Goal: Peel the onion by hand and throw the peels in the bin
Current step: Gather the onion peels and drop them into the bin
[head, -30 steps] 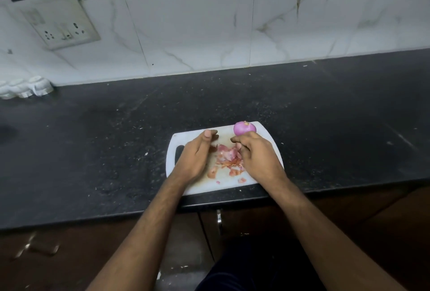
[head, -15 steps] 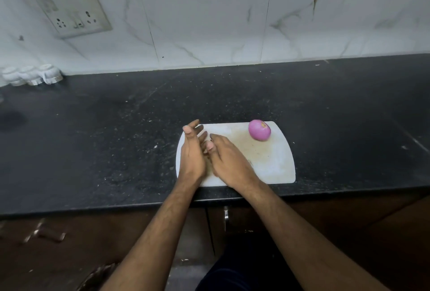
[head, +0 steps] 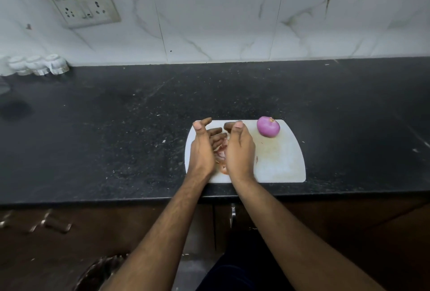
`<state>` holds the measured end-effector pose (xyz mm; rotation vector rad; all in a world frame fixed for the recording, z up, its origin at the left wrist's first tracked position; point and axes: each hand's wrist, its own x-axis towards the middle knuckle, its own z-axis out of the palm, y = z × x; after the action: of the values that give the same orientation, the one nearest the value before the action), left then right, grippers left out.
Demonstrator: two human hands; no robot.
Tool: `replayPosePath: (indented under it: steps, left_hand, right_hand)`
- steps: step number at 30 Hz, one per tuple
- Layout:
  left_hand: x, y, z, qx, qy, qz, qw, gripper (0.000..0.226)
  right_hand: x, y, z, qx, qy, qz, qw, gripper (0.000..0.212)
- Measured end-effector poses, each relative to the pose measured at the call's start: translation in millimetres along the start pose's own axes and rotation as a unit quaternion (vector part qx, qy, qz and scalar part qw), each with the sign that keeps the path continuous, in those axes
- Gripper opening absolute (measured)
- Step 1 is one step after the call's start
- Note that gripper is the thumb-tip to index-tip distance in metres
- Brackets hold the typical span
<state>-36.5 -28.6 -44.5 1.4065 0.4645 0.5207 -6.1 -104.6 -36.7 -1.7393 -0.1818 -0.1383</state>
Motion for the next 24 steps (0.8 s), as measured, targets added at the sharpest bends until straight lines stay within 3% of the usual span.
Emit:
replayPosePath:
  steps: [3, 6, 9, 12, 15, 18, 21, 24]
  left_hand:
    - [-2.2, 2.4, -0.7, -0.009, 0.001, -0.009, 1.0, 0.089]
    - [-1.2, 4.5, -1.6, -0.053, -0.005, -0.009, 0.999, 0.116]
    - [0.2, 3.3, -3.5, -0.073, -0.008, 0.005, 0.997, 0.129]
    - [2.0, 5.7, -5.1, -0.112, 0.006, 0.005, 0.994, 0.125]
    - [5.6, 2.2, -4.8, -0.151, 0.022, -0.014, 0.988, 0.097]
    - [8.4, -2.6, -7.5, -0.153, 0.034, -0.019, 0.987, 0.084]
    - [7.6, -2.9, -8.3, -0.145, 0.031, -0.019, 0.989, 0.083]
    - [3.7, 1.5, -7.9, -0.117, 0.012, -0.006, 0.993, 0.089]
  right_hand:
    - [5.6, -3.4, 15.0, 0.054, 0.02, 0.013, 0.998, 0.049]
    - [21.7, 0.8, -1.0, 0.055, 0.024, 0.009, 0.998, 0.041]
    - [33.9, 3.4, -23.1, -0.073, -0.119, 0.006, 0.99, 0.035]
    - [30.5, 9.3, -33.1, -0.166, -0.293, -0.065, 0.939, 0.037]
    - [23.1, 20.4, -36.1, -0.248, -0.38, -0.205, 0.867, 0.048]
    - [19.5, 24.0, -39.4, -0.296, -0.408, -0.261, 0.823, 0.044]
    - [21.8, 21.6, -44.7, -0.285, -0.411, -0.289, 0.816, 0.017]
    - [34.3, 22.9, -54.0, -0.309, -0.379, -0.276, 0.828, 0.007]
